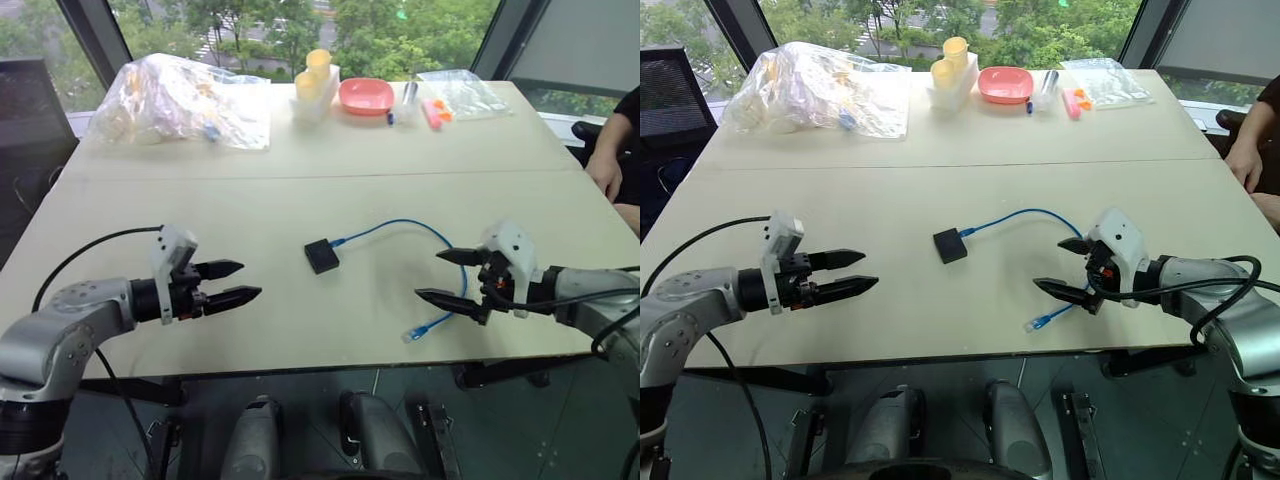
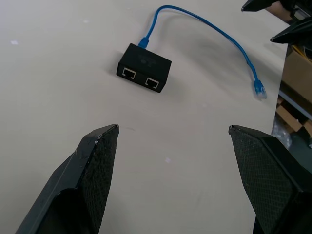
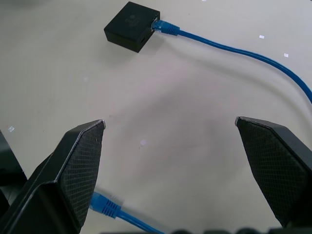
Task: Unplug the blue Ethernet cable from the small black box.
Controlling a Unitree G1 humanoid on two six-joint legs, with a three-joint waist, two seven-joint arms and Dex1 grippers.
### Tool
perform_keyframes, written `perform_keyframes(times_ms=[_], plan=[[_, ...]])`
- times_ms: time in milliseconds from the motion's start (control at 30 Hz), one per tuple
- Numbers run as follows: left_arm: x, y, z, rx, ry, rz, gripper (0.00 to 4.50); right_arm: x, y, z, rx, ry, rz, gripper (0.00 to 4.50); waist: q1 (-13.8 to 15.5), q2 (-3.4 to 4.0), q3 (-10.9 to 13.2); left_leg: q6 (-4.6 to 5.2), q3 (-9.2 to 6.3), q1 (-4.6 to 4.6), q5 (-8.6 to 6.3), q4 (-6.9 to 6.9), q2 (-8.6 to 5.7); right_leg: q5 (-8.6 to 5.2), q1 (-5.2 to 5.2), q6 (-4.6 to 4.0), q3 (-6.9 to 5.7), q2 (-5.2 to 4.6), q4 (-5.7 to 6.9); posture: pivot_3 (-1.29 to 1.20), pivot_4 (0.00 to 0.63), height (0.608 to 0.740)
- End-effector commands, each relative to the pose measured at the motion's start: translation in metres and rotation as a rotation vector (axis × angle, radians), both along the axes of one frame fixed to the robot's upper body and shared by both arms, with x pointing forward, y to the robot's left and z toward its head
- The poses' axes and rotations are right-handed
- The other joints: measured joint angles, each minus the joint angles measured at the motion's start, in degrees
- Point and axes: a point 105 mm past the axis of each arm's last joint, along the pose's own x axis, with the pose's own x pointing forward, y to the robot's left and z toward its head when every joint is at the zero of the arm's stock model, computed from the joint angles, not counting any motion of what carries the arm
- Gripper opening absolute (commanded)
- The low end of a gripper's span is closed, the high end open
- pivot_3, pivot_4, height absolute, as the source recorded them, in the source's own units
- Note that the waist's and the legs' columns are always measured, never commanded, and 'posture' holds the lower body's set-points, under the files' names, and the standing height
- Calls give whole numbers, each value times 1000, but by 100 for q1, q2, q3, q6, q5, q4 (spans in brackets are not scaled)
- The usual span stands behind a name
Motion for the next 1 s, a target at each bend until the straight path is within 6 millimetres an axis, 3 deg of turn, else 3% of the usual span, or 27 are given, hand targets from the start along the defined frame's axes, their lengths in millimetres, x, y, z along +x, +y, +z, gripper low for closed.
perform_keyframes(times_ms=[33, 800, 867, 1000], plan=[[1, -3, 8, -12, -35, -12, 3777, 0, 4, 10, 3, -55, 16, 4500, 1, 0, 0, -1, 0, -1, -1, 0, 0, 0, 0, 0, 0, 0, 0, 0, 150, 740], [10, -3, 10, 23, -86, 1, 3777, 21, 1, 11, -48, -86, 48, 4500, -1, 0, 0, -1, 0, -1, -1, 2, 0, 0, 0, 0, 0, 1, 0, 0, 150, 740], [14, -4, 10, 22, -101, 2, 3777, 27, 7, 18, -70, -127, 87, 4500, -3, 1, 1, -1, 1, -1, -1, 2, 0, 0, 0, 0, 0, 1, 0, 0, 150, 740], [19, -9, 12, 13, -101, -42, 3777, 45, 39, 35, -188, -243, 269, 4500, -44, 12, 8, 0, 3, 0, -1, 3, 1, 1, -3, -1, 1, 4, 1, 0, 150, 740]])
